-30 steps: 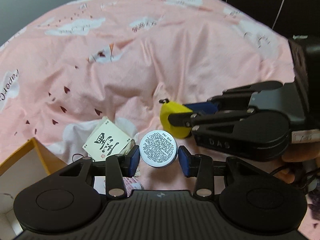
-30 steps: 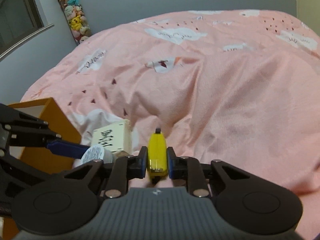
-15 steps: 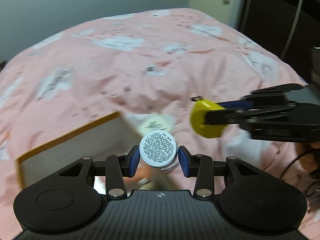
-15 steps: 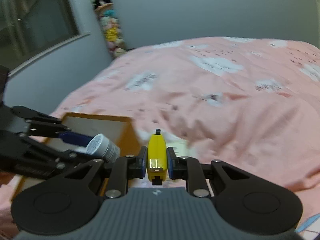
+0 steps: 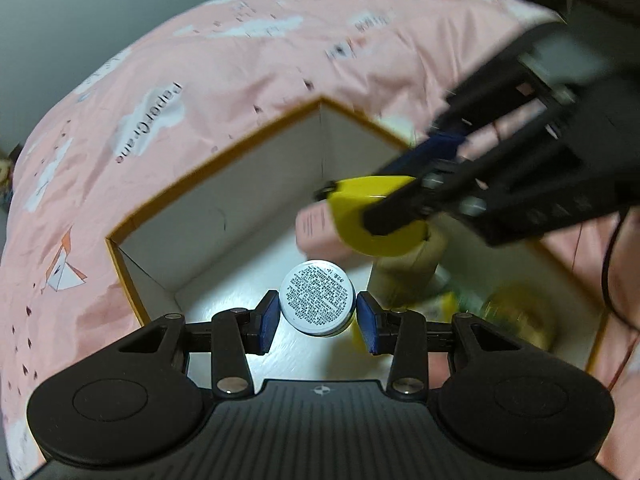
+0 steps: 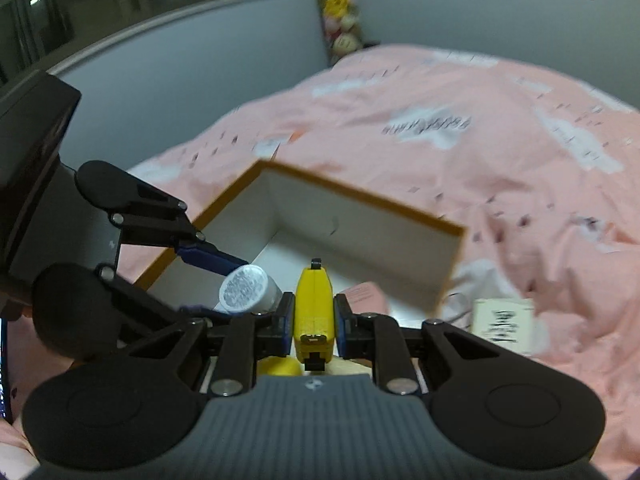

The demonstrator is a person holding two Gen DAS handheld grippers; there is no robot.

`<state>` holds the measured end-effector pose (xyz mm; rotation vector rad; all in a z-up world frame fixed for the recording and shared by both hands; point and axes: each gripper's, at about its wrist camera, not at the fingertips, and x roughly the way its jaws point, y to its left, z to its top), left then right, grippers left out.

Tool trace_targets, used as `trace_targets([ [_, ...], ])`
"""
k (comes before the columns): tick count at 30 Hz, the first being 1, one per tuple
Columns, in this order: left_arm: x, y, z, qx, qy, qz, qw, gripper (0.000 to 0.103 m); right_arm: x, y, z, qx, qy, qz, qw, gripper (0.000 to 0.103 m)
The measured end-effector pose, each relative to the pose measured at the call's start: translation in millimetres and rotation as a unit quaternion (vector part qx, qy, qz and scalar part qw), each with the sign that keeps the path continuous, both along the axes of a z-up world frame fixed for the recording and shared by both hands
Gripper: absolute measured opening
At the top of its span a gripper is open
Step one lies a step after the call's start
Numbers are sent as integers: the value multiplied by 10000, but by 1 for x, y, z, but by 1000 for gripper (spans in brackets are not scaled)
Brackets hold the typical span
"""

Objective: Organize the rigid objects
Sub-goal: 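Carry the tape measure and white tin over the box with both tools, then lower the white tin into the box and open the left tool while the right lowers the tape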

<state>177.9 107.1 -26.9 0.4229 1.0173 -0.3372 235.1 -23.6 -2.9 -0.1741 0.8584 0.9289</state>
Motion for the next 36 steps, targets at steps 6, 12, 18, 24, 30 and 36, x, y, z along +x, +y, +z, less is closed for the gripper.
trace_targets([
  [6,6,6,-21,407,224,-461,9979,47,17,41,-28,-374,514,227,9977,18],
  [12,11,8,-32,876,487,-997,9900,47,25,63,-50,-627,759,387,9944,19],
  [18,17,8,-47,1145,699,-1242,9831,47,28,78,-64,-807,804,649,9914,19],
  [24,20,5,-55,1176,776,-1260,9820,47,30,84,-73,-1056,820,704,9885,19],
  [30,30,5,-62,1207,816,-1226,9817,53,29,83,-71,-1097,792,722,9882,21],
  [36,30,10,-53,951,796,-1146,9856,65,28,77,-58,-1035,640,696,9901,22],
])
